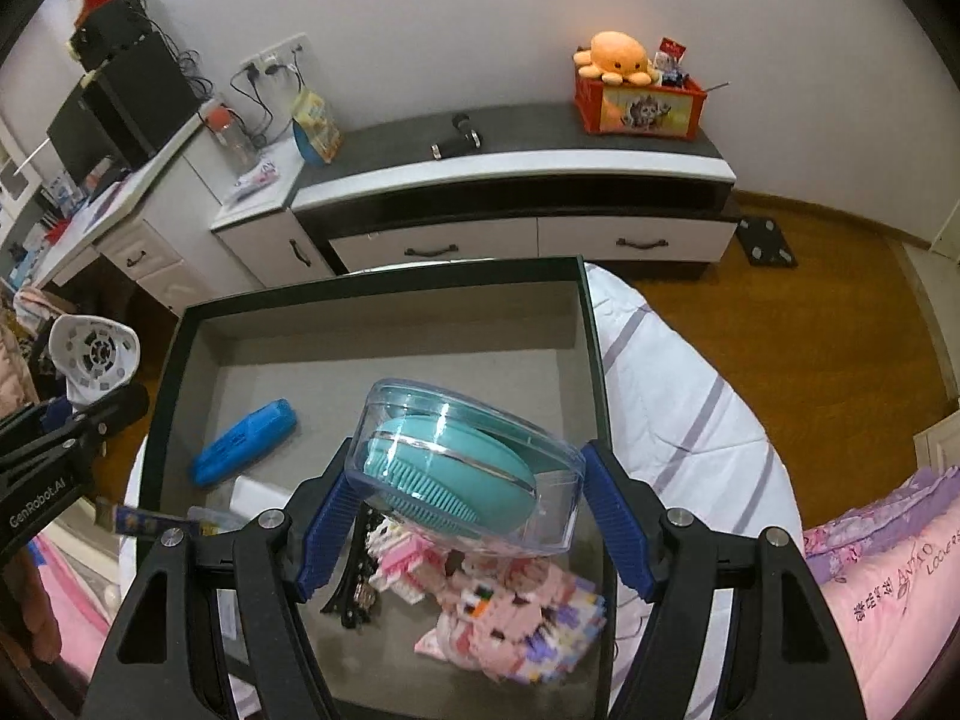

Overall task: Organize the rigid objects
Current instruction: 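Open left gripper to drop plug device while right drops brush case into box, then move both tools back toward the glass bottle and white astronaut figure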

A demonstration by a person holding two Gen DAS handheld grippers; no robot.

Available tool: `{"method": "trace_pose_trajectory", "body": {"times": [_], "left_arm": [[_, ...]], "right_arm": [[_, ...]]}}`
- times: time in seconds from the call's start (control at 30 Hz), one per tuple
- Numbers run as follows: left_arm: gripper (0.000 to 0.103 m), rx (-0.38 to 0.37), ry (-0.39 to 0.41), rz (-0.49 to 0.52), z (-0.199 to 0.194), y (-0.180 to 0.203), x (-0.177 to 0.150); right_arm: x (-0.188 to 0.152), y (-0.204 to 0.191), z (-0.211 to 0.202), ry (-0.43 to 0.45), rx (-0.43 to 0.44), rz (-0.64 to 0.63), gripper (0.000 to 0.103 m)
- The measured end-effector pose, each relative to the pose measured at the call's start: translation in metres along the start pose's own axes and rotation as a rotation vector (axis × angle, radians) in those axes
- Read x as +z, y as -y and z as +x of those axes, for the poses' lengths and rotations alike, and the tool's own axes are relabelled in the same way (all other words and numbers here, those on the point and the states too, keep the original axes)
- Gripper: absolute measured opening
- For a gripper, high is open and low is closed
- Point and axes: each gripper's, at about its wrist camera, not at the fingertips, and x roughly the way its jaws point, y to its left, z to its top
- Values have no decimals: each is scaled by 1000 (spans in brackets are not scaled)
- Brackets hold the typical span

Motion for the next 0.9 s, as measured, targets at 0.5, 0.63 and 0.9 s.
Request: {"method": "trace_pose_trajectory", "body": {"times": [0.5, 0.63, 0.9], "left_arm": [[75, 12, -30, -1, 18, -4, 4], [75, 15, -15, -14, 12, -6, -1], [76, 29, 94, -41, -32, -13, -13]], "right_arm": [[9, 7, 17, -53, -44, 23, 81], [6, 5, 12, -49, -32, 20, 81], [-10, -4, -18, 17, -19, -1, 81]]}}
